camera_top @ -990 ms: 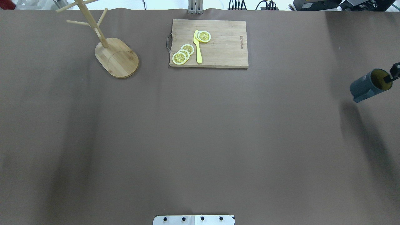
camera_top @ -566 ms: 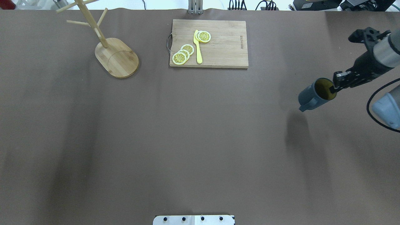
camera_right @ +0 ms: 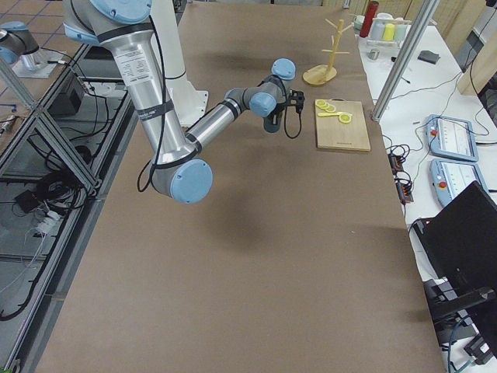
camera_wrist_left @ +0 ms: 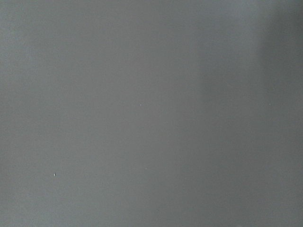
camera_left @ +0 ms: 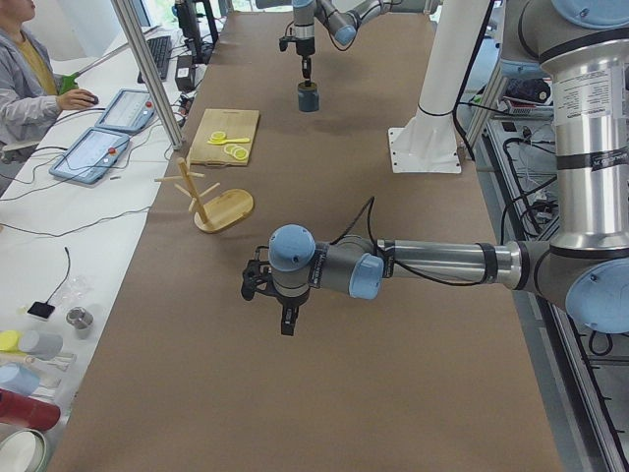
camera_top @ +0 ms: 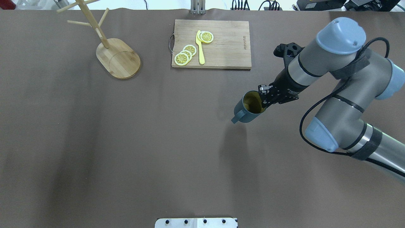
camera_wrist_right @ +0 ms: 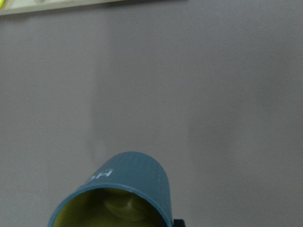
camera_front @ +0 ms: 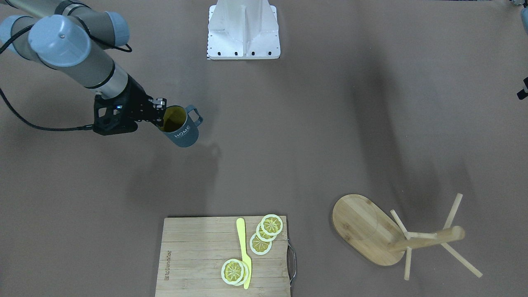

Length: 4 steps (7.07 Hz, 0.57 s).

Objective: Hang cup on storage rack
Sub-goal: 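Carry the blue mug with the right gripper and lower it upright onto the table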

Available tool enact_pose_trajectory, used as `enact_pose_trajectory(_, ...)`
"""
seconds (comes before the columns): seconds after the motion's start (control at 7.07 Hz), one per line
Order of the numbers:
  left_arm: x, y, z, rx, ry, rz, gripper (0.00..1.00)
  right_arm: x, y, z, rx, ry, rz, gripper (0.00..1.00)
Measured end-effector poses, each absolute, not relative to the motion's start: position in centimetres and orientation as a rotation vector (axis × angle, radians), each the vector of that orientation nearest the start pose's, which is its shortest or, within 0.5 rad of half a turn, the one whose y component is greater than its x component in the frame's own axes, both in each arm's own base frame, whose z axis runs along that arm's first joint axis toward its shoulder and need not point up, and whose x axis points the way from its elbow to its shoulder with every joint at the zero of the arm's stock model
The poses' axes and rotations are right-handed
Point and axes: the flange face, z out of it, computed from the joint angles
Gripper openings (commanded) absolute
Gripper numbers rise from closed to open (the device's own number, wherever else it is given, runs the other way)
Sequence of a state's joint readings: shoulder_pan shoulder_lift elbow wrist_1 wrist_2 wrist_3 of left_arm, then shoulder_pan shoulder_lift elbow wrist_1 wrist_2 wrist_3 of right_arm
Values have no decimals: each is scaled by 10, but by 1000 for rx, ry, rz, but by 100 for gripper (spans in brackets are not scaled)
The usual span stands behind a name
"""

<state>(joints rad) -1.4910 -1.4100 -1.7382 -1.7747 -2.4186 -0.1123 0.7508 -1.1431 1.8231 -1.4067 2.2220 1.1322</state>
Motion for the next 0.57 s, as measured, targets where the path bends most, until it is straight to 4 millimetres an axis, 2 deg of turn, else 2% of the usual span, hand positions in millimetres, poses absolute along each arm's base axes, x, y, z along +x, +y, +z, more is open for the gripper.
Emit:
enact_pose_trajectory(0.28, -24, -437, 624, 140, 861, 68, 98, -456, -434, 250, -34, -1004, 40, 0)
enact_pose_trajectory(0.57, -24, -436, 628, 145, 862, 71, 98, -497, -411, 227, -35, -1009, 56, 0)
